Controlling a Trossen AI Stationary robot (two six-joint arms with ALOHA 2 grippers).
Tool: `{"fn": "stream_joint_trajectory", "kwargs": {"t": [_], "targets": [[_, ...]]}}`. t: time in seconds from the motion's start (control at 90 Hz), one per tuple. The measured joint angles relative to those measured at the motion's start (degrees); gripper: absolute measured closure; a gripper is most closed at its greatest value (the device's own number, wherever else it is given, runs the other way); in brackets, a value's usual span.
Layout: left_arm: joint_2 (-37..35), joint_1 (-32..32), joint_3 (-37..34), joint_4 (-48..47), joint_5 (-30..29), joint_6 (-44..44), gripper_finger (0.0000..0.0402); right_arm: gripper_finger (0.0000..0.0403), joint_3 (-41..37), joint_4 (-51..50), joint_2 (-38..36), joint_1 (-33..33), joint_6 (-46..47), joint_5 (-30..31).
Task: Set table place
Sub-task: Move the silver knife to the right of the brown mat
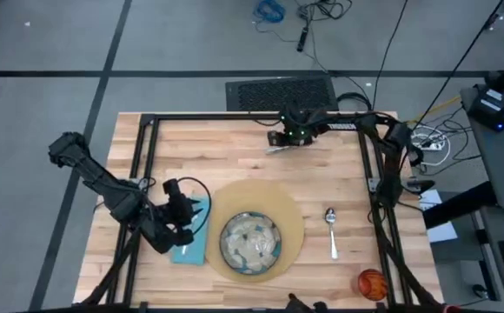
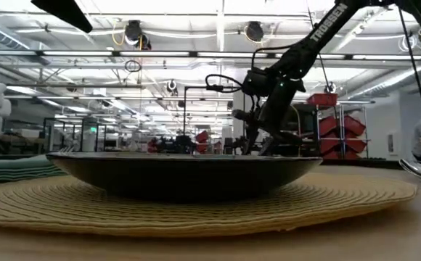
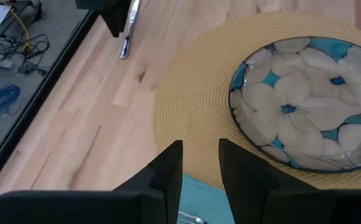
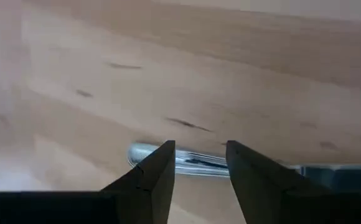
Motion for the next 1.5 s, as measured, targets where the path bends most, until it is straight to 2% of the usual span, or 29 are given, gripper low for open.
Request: {"fn": "stream_joint_trajectory", "kwargs": {"t": [0.5, 0.678, 0.833, 0.944, 1.067, 1.5], "targets": [[0.00, 0.13, 0.00, -0.01, 0.02, -0.02, 0.0314, 0.0266, 0.02, -6.33, -0.11, 0.66, -32.87, -0.57], [0.00, 0.37, 0.00, 0.03, 0.01, -0.03, 0.0314, 0.0266, 0.02, -5.82, -0.11, 1.70, -41.20, 5.90], [0.00, 0.57, 0.00, 0.05, 0.02, -0.02, 0.0314, 0.0266, 0.08, -3.84, -0.11, 2.53, -43.42, 9.33], [0.00, 0.61, 0.00, 0.03, 0.02, 0.16, 0.0314, 0.0266, 1.99, -3.91, -0.11, 3.16, -42.44, 9.14], [0.00, 0.61, 0.00, 0.03, 0.02, 0.15, 0.0314, 0.0266, 3.80, -4.95, -0.15, 3.51, -46.36, 9.11], [0.00, 0.61, 0.00, 0.06, 0.44, -0.07, 0.0314, 0.0266, 4.06, -10.53, -0.04, 3.36, -51.54, 9.54]]}}
